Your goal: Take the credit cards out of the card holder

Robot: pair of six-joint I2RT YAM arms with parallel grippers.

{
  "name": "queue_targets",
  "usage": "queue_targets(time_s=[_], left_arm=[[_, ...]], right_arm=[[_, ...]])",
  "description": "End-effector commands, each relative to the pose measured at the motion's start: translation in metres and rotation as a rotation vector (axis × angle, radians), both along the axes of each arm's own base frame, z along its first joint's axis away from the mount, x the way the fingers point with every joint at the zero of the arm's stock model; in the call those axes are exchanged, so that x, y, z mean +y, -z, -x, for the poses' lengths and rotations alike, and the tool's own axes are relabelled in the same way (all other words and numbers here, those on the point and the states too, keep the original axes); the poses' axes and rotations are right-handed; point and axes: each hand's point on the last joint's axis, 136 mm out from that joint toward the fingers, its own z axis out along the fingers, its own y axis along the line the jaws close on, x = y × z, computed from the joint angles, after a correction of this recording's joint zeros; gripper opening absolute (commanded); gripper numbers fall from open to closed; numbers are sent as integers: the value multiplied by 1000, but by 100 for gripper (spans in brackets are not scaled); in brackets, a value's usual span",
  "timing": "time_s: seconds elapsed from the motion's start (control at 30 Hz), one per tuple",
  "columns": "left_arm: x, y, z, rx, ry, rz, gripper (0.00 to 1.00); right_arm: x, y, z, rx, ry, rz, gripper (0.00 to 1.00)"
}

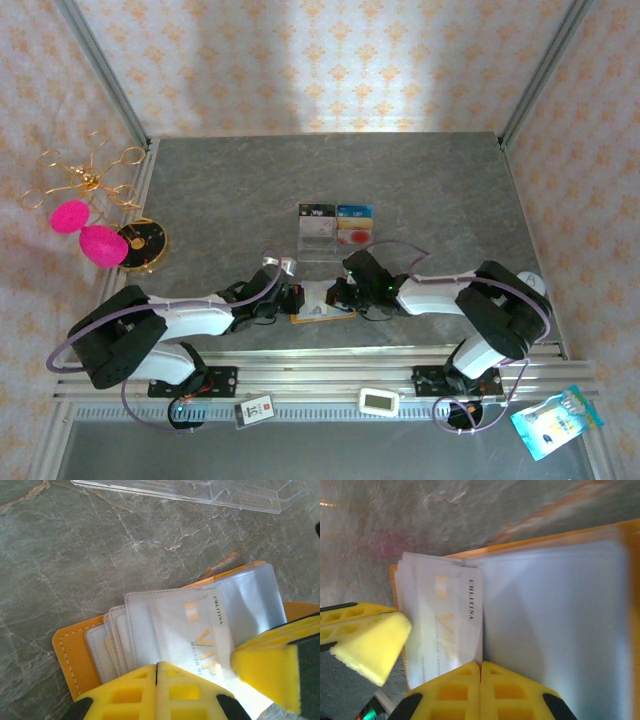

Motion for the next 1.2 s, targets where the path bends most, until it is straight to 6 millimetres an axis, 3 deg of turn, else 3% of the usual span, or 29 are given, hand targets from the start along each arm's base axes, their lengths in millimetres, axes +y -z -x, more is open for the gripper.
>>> queue_targets(time_s=[0.0,0.13,0.4,0.63,0.73,0.87,1.07,1.17], left_arm=[[23,27,17,82,-12,-95,0],[22,23,15,71,-10,-86,0],[-11,-28,6,-36,52,52,0],[-24,-9,8,7,100,34,0],[-22,-2,9,26,101,8,0],[-19,9,12,59,104,-26,0],[-16,24,18,106,120,-71,0],[-10,26,19,110,106,-93,0]], right_arm=[[-23,11,3,3,41,79,0],[-25,11,3,-7,32,88,0],[-22,10,1,-27,8,90,0],[-21,11,0,-43,-7,93,0],[-21,11,-1,-43,-2,90,16],[-15,11,0,-37,-12,58,24],[-7,12,-2,-32,-36,38,23],[-16,15,-5,-37,-6,81,8]])
